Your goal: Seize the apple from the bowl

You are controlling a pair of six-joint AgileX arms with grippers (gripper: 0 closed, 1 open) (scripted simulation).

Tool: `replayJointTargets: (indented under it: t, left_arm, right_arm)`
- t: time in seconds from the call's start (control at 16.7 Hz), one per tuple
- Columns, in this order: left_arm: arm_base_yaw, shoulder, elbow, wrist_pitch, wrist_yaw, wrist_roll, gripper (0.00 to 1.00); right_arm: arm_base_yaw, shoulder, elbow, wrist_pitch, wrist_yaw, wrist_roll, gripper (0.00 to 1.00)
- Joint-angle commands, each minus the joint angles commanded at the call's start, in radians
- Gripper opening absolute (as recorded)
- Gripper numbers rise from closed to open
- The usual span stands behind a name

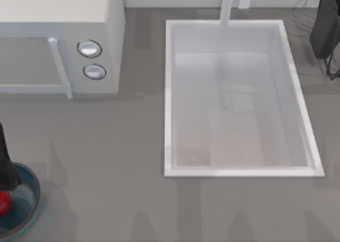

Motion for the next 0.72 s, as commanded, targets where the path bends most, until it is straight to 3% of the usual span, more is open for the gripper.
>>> replayJointTargets:
  t: [0.36, 0.72]
  left_arm:
    - [-0.006, 0.109, 0.092, -0.105, 0.000, -0.004, 1.00]
    - [-0.024, 0.561, 0.389, -0.465, 0.000, -0.016, 1.00]
  right_arm:
    - [0.000, 0.000, 0.000, 0.000, 0.000, 0.000, 1.00]
    - [0.000, 0.000, 0.000, 0.000, 0.000, 0.000, 1.00]
